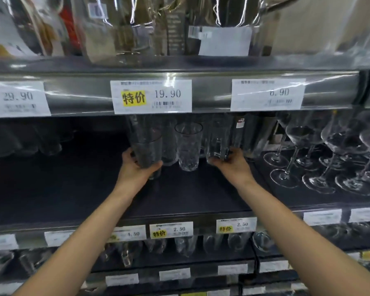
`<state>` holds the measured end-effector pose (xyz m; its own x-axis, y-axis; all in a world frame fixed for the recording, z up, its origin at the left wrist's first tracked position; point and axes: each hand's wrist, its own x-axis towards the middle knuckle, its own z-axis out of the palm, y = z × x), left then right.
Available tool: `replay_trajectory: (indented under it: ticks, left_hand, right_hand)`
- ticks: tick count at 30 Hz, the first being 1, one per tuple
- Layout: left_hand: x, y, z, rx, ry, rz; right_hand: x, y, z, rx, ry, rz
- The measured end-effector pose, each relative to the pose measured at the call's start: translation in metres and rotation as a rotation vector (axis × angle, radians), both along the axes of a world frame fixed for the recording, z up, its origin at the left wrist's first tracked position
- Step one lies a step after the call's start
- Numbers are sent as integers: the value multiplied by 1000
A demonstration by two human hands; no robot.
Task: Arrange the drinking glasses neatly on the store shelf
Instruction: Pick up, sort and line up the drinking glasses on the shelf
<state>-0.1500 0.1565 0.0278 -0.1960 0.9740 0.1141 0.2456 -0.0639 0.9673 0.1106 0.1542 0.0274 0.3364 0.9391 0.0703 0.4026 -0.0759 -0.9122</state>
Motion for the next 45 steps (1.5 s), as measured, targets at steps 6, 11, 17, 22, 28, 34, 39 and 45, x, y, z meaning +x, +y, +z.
replay_trajectory:
  ticks: [6,11,17,22,28,34,39,45]
  left_hand:
    - [-2,19,-10,7,87,17]
    - [-1,24,-16,9,123,45]
    - [-9,29,-17,-35,173,44]
    - [-7,19,-21,-29,151,48]
    - [13,-25,-4,72,7,76]
    - [21,-91,24,183,-52,117]
    - [29,-165,24,239,-174,206]
    - [10,-250,31,311,-264,429]
  right_hand:
    - [-11,15,8,-18,-23,-102]
    - [-18,21,10,-43,-127,-200]
    - [-12,18,14,-41,-289,-208]
    - [7,-1,20,-28,-312,-85]
    - [30,-35,17,8,-34,56]
    - [32,-82,24,69,180,262]
    - [6,-125,32,51,465,481]
    - [-58,-165,33,-5,570,759]
